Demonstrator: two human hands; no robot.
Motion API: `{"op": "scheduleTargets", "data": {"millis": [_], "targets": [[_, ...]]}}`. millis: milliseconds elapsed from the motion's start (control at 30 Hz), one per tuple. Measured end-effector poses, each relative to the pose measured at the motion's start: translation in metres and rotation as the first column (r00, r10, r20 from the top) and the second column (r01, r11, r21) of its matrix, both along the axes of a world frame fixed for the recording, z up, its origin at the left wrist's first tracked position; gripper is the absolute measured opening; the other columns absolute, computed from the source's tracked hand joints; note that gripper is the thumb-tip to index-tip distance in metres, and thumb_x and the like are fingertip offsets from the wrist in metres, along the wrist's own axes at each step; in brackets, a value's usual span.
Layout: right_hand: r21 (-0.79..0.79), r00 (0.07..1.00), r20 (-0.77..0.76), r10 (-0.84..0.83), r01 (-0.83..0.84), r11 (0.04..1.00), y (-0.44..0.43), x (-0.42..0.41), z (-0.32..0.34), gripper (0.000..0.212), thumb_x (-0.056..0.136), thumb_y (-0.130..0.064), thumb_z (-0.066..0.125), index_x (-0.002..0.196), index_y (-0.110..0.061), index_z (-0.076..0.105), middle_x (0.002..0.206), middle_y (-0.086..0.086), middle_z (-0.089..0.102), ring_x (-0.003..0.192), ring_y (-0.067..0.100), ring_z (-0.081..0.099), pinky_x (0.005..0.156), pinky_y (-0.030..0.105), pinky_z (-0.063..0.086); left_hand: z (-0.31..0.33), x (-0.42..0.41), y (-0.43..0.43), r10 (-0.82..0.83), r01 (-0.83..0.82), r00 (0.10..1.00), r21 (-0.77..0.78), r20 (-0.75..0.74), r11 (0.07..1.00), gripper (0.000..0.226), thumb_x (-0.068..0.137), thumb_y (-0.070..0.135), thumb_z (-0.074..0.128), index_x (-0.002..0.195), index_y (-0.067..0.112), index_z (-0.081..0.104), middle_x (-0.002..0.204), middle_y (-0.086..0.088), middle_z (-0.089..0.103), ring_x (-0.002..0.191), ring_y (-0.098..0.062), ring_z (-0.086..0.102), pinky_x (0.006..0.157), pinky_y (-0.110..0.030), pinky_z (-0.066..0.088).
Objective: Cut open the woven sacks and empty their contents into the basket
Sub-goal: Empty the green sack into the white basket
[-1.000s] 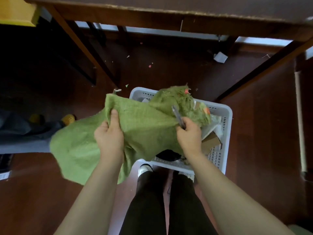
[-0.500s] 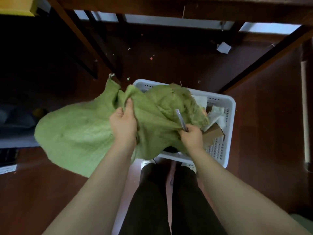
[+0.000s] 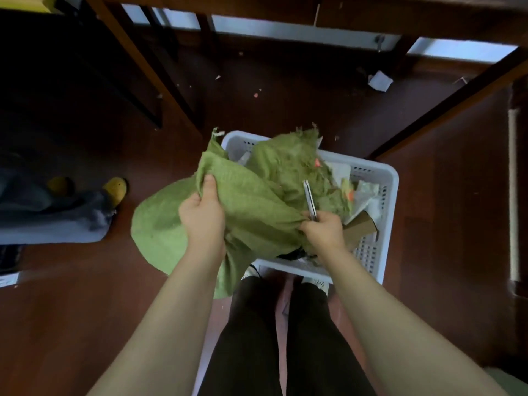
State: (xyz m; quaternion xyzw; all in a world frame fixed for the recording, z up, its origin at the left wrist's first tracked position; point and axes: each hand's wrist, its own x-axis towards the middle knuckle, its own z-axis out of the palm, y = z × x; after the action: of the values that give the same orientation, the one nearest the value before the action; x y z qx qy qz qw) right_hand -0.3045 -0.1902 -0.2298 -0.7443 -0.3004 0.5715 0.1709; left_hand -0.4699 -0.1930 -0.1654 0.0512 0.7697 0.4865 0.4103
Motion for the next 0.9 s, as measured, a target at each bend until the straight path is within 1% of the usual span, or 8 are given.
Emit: {"op": "scheduleTargets", "data": {"millis": [233, 333, 467, 567, 667, 733, 800, 900], "targets": [[-0.062, 0.989, -0.045, -0.139, 0.137, 0.989, -0.001, 0.010, 0.001, 0.027, 0.080, 0.005, 0.063, 0.105, -0.004, 0.068, 0.073, -0.002, 0.057, 0.061, 0.010, 0.049, 0.050, 0.016, 0.042, -0.004, -0.005, 0.000, 0.014, -0.012, 0.997, -0.025, 0.081, 1.000, 0.025, 0.094, 0.031, 0.059, 0.075, 0.014, 0.060, 0.084, -0.005, 0.067, 0.082, -0.022, 0.068, 0.080, -0.038, 0.057], [0.098, 0.993, -0.039, -0.112, 0.115, 0.989, 0.006, 0.008, -0.002, 0.050, 0.079, 0.010, 0.055, 0.123, -0.014, 0.063, 0.081, -0.008, 0.060, 0.053, 0.004, 0.045, 0.041, 0.010, 0.035, -0.020, -0.005, 0.010, -0.004, 0.013, 0.991, -0.067, 0.132, 0.998, 0.027, 0.094, 0.034, 0.058, 0.080, 0.012, 0.061, 0.093, -0.010, 0.069, 0.090, -0.027, 0.068, 0.086, -0.045, 0.056], [0.375, 0.940, -0.262, 0.221, -0.112, 0.920, 0.017, -0.008, 0.003, 0.074, 0.074, 0.021, 0.061, 0.132, -0.024, 0.051, 0.121, -0.019, 0.054, 0.071, -0.016, 0.057, 0.063, 0.004, 0.046, -0.034, -0.006, 0.029, -0.042, 0.045, 0.982, -0.013, 0.185, 0.999, 0.027, 0.097, 0.031, 0.054, 0.100, 0.007, 0.066, 0.098, -0.010, 0.071, 0.091, -0.024, 0.069, 0.081, -0.039, 0.058], [0.315, 0.897, -0.269, 0.350, -0.261, 0.912, 0.023, -0.036, -0.008, 0.064, 0.071, 0.007, 0.076, 0.120, -0.028, 0.056, 0.097, -0.029, 0.063, 0.082, -0.018, 0.058, 0.079, 0.008, 0.047, -0.044, -0.002, 0.030, -0.110, 0.112, 0.955, 0.010, 0.277, 0.994, 0.027, 0.094, 0.032, 0.058, 0.092, 0.008, 0.068, 0.089, -0.009, 0.073, 0.084, -0.024, 0.071, 0.077, -0.038, 0.059], [0.176, 0.976, -0.207, 0.067, -0.030, 0.984, 0.035, -0.045, -0.018, 0.017, 0.084, 0.000, 0.067, 0.075, -0.014, 0.062, 0.038, -0.017, 0.050, 0.033, -0.005, 0.043, 0.040, 0.015, 0.036, -0.053, -0.012, 0.017, -0.131, 0.120, 0.897, 0.052, 0.423, 0.991, 0.054, 0.086, 0.057, 0.056, 0.109, 0.010, 0.069, 0.107, -0.010, 0.072, 0.100, -0.024, 0.069, 0.092, -0.042, 0.053], [0.006, 0.911, -0.267, -0.314, 0.328, 0.945, 0.042, -0.035, -0.022, 0.020, 0.086, -0.002, 0.062, 0.072, -0.013, 0.054, 0.034, -0.011, 0.042, 0.026, 0.003, 0.034, 0.030, 0.016, 0.024, -0.070, -0.026, 0.002, 0.000, 0.016, 0.961, -0.056, 0.276, 0.998, 0.057, 0.090, 0.060, 0.046, 0.119, 0.014, 0.065, 0.120, -0.005, 0.066, 0.113, -0.019, 0.061, 0.104, -0.041, 0.043], [-0.057, 0.834, -0.259, -0.488, 0.491, 0.869, 0.046, -0.021, -0.029, 0.022, 0.086, -0.004, 0.060, 0.071, -0.014, 0.048, 0.036, -0.007, 0.039, 0.025, 0.007, 0.027, 0.030, 0.014, 0.018, -0.090, -0.042, -0.016, 0.039, -0.065, 0.996, -0.384, -0.075, 0.921, 0.060, 0.087, 0.057, 0.052, 0.138, 0.024, 0.048, 0.144, -0.007, 0.045, 0.133, -0.025, 0.040, 0.112, -0.045, 0.031], [-0.069, 0.800, -0.197, -0.567, 0.565, 0.822, 0.043, -0.008, -0.038, 0.031, 0.085, -0.005, 0.059, 0.063, -0.018, 0.041, 0.042, -0.005, 0.038, 0.026, 0.008, 0.025, 0.032, 0.014, 0.017, -0.121, -0.052, -0.035, 0.096, -0.070, 0.995, -0.616, 0.009, 0.785, 0.106, 0.067, 0.072, 0.066, 0.150, 0.040, 0.009, 0.159, -0.009, 0.000, 0.143, -0.036, 0.015, 0.109, -0.057, 0.030]]}}
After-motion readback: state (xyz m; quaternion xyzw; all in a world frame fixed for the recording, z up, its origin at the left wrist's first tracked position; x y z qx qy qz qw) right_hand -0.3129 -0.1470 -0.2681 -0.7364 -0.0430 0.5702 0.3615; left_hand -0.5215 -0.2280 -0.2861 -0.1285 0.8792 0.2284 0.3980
